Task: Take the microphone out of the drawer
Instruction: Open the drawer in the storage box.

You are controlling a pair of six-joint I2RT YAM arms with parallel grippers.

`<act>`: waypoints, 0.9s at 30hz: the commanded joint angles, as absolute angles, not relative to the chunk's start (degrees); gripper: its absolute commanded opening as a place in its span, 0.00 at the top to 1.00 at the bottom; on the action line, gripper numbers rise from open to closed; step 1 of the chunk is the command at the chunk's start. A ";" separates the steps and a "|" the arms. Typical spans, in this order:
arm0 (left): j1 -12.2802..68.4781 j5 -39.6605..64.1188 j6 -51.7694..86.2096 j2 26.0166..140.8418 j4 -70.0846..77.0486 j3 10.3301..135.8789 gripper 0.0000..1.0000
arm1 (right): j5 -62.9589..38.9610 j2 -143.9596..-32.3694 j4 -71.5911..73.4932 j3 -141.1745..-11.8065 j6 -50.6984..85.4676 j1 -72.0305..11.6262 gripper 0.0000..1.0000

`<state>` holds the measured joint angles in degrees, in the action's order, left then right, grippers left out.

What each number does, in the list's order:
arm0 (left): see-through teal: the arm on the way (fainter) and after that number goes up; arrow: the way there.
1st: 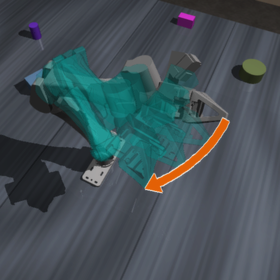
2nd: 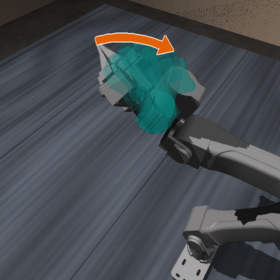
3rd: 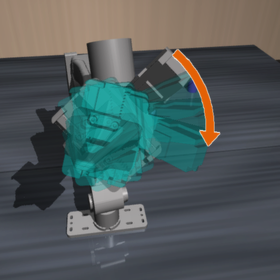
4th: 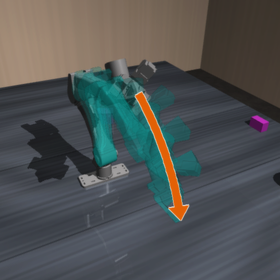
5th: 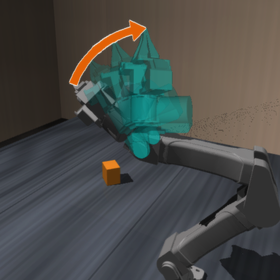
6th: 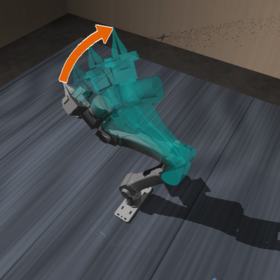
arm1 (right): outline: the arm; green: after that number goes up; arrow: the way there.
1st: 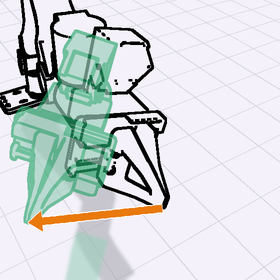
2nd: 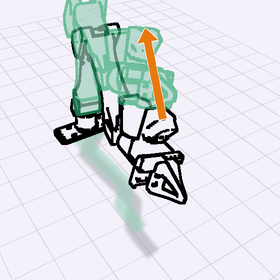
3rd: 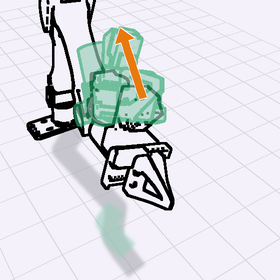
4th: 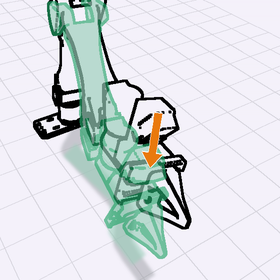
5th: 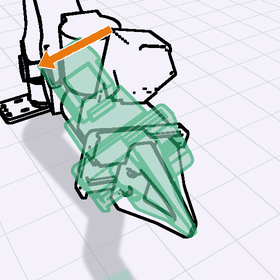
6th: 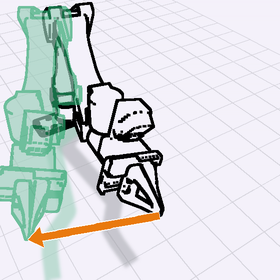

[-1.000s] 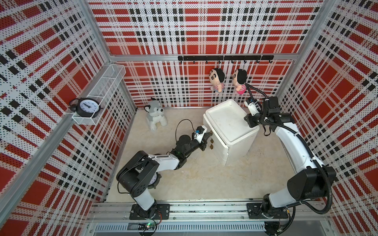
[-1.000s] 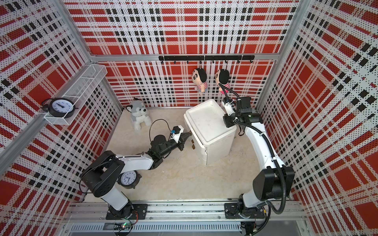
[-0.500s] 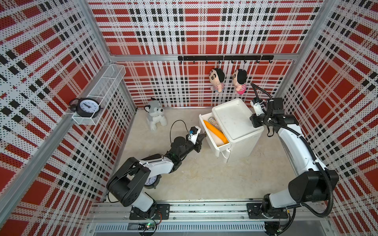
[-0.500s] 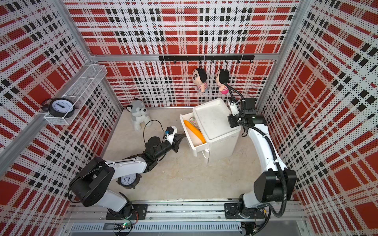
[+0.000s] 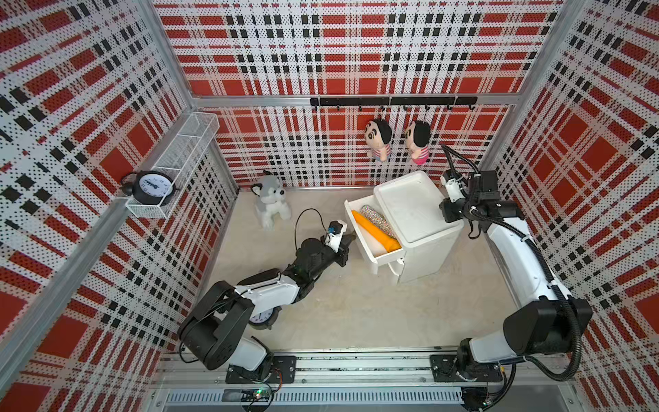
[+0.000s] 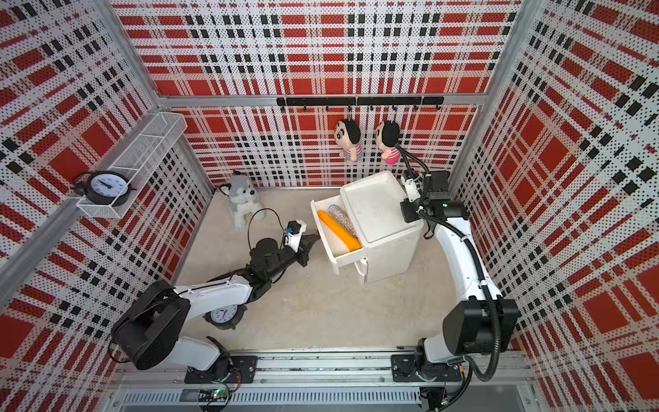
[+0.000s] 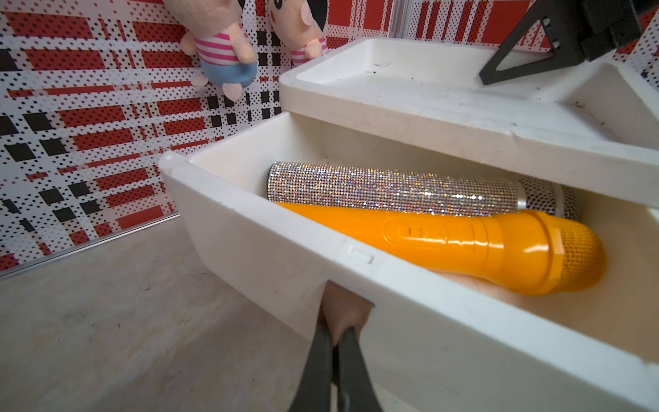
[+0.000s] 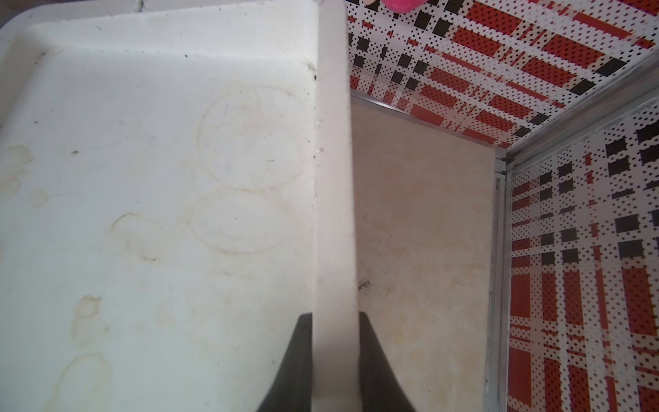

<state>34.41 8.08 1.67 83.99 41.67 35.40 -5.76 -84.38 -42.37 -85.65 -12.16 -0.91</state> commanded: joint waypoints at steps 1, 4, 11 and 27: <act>33.26 5.41 0.91 82.10 40.51 35.33 1.00 | 3.91 -79.78 -29.43 -86.39 -15.74 1.91 1.00; 33.23 3.83 1.03 81.74 39.91 35.07 1.00 | 4.39 -79.89 -29.38 -86.20 -15.64 2.02 1.00; 33.01 2.63 2.09 81.47 38.34 35.00 1.00 | 3.69 -79.87 -28.99 -85.85 -15.12 2.04 1.00; 32.28 2.98 4.18 80.55 36.76 36.45 0.58 | 1.07 -78.89 -28.40 -85.45 -14.55 2.02 0.76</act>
<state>33.12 3.99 3.16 81.69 37.41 35.40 -5.96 -83.66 -41.04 -84.23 -11.73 -0.19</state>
